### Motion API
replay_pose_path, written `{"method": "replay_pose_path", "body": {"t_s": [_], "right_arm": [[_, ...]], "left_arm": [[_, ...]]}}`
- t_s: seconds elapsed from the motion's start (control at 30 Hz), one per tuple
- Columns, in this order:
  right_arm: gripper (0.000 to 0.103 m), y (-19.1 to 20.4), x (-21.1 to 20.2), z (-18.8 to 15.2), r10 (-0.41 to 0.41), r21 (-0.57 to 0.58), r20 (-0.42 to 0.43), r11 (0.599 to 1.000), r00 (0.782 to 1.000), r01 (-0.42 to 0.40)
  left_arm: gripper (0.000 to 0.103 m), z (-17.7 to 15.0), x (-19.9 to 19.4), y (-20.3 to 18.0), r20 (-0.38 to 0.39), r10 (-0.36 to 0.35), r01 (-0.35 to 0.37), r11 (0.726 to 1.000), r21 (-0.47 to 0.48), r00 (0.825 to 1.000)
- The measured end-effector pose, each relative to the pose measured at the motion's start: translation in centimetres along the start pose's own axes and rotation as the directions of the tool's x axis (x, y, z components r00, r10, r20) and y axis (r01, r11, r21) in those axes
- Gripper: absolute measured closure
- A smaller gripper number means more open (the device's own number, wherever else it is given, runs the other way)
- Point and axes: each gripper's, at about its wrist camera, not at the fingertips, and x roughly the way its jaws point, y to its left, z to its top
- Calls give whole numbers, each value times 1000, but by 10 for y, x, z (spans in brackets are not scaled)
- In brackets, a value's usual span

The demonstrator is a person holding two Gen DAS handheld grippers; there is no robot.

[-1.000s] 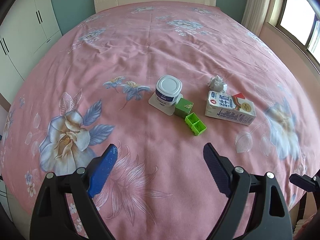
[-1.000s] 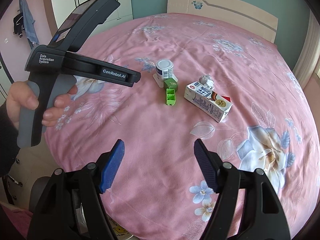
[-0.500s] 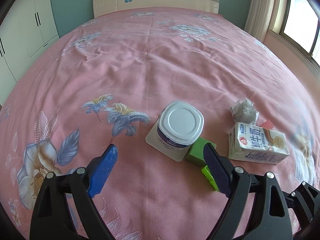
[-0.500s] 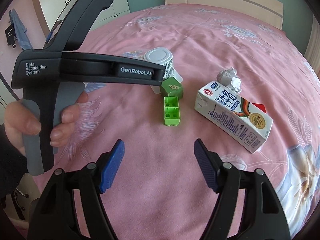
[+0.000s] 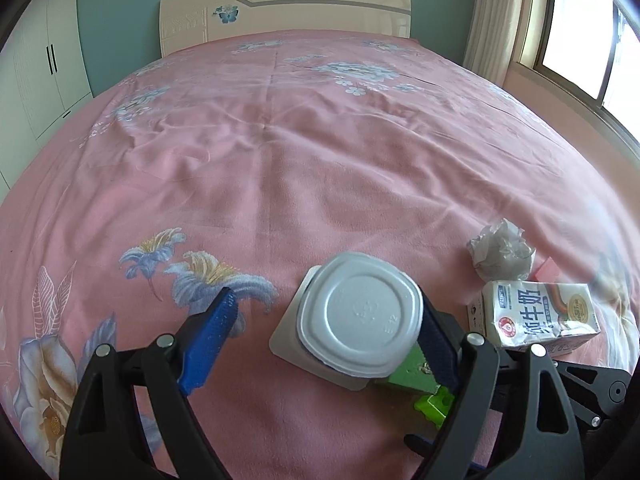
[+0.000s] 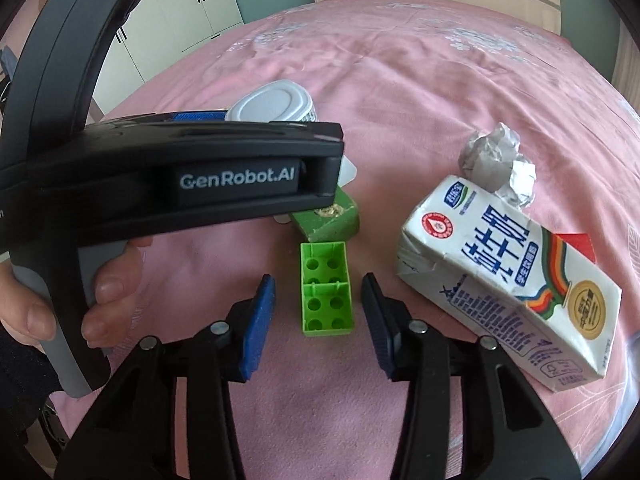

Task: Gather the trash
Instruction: 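Grasp the white tub with the left tool while the right tool grasps the green plastic piece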

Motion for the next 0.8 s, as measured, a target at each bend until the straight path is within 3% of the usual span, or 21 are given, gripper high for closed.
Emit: {"method": "replay_pose_path", "body": {"t_s": [0.07,0.1,0.43,0.8], "right_arm": [[74,-2,1,1,7,11,0,1000,1000,-7],[80,-3,2,2,12,15,1,1000,1000,-12],[80,10,-19,-4,-4,-20,4,1000,1000,4],[80,29,-117,-11,-95,-74,55,992,994,99]], "left_arm": [[46,0,7,-1,-25,-34,34,999,-7,999],[50,-1,10,-1,-38,-41,40,999,-12,998],[51,3,-28,-3,14,-18,18,1000,-3,1000],[51,5,-136,-8,52,78,-81,994,66,996]]}}
